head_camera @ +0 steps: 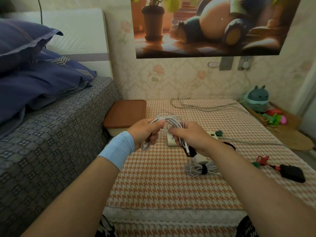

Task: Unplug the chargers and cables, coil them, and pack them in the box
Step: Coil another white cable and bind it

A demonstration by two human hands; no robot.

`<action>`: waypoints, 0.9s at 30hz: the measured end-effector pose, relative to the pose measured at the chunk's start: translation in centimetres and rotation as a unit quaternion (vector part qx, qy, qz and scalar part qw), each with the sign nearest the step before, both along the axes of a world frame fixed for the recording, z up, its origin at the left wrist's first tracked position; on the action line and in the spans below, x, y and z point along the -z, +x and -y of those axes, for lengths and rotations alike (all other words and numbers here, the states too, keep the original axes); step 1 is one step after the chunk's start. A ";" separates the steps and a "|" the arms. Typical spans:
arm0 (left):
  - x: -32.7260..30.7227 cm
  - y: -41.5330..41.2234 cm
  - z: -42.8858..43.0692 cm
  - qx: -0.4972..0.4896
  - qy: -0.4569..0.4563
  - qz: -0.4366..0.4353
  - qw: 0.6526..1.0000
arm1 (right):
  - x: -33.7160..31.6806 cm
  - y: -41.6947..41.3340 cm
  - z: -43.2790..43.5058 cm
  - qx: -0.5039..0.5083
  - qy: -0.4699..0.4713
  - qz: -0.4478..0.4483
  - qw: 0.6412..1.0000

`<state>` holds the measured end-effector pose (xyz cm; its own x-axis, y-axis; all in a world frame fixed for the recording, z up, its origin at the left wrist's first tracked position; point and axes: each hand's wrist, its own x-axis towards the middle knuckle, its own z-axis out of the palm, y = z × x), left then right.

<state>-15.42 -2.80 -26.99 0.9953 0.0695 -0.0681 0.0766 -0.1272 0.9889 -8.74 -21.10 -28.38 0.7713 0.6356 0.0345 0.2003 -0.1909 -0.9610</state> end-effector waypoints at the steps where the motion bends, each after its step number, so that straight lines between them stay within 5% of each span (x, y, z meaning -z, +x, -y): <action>1: 0.3 0.2 0.3 -0.012 -0.036 0.009 0.999 | 0.0 -0.2 -0.1 -0.005 -0.012 -0.004 1.000; 6: 1.6 0.7 1.8 -0.070 -0.125 0.022 0.989 | 0.7 -0.5 -0.3 -0.033 -0.024 -0.070 0.997; 11: 3.1 1.1 2.3 -0.140 -0.030 0.076 0.987 | 1.5 -1.0 -1.5 -0.001 -0.152 0.144 0.978; 18: 4.6 1.3 1.9 -0.049 -0.045 0.049 0.997 | 2.0 -1.8 -2.1 -0.055 -0.208 0.194 0.957; 23: 4.6 0.7 1.2 0.030 -0.051 0.053 0.997 | 1.5 -2.2 -2.9 -0.095 -0.176 0.186 0.962; 27: 4.2 1.1 1.4 -0.046 -0.053 0.061 0.996 | 1.4 -2.0 -3.3 -0.081 -0.098 0.090 0.988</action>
<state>-14.36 -4.24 -31.18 0.9864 0.1592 0.0411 -0.0385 -0.0190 0.9991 -10.78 -17.81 -29.79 0.6513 0.7584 0.0254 0.4077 -0.3215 -0.8547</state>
